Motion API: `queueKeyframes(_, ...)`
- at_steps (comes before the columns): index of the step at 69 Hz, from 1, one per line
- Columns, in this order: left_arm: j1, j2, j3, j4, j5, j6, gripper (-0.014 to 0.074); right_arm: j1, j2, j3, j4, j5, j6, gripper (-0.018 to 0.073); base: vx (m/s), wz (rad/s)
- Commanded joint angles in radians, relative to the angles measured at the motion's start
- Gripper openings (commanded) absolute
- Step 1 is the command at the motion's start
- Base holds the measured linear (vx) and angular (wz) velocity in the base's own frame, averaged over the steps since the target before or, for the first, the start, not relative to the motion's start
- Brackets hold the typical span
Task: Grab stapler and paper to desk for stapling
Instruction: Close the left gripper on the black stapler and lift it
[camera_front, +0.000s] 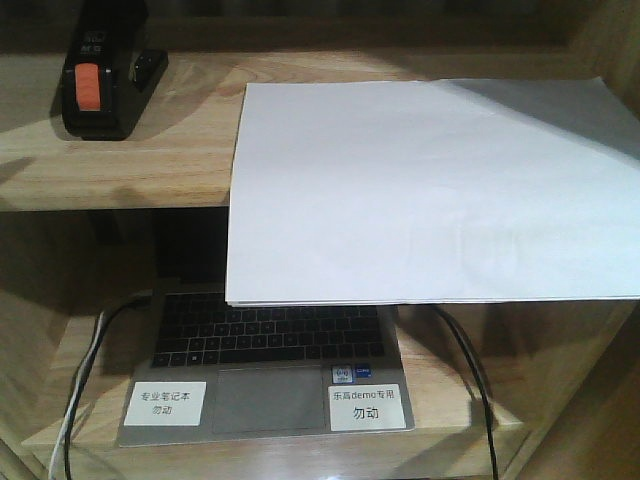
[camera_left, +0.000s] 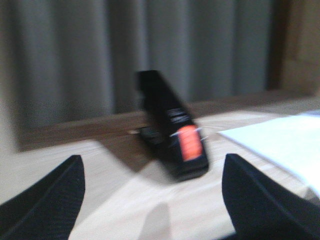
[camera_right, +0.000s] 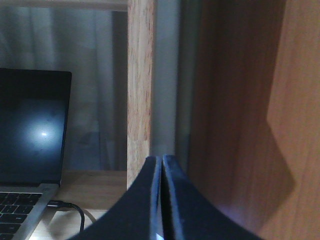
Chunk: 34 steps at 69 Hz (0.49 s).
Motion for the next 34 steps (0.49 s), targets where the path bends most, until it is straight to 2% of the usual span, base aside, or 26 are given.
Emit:
queueKeyframes(1, -0.039, 0.107, -0.112, -0.011, -0.037, -0.002, 0.0533, -0.007, -0.011, 0.004, 0.000, -0.071, -0.008, -0.0010, 0.00, 0.00)
queueKeyframes(15, -0.060, 0.341, -0.314, -0.002, 0.010, -0.001, 0.0533, -0.007, -0.011, 0.004, 0.000, -0.071, -0.008, -0.0010, 0.00, 0.00)
queueKeyframes(30, -0.060, 0.568, -0.571, 0.001, 0.200, -0.007, 0.0533, -0.007, -0.011, 0.004, 0.000, -0.071, -0.008, -0.0010, 0.00, 0.00)
queueKeyframes(34, -0.060, 0.612, -0.634, 0.011, 0.248, -0.030, 0.0533, -0.007, -0.011, 0.004, 0.000, -0.071, -0.008, -0.0010, 0.00, 0.00)
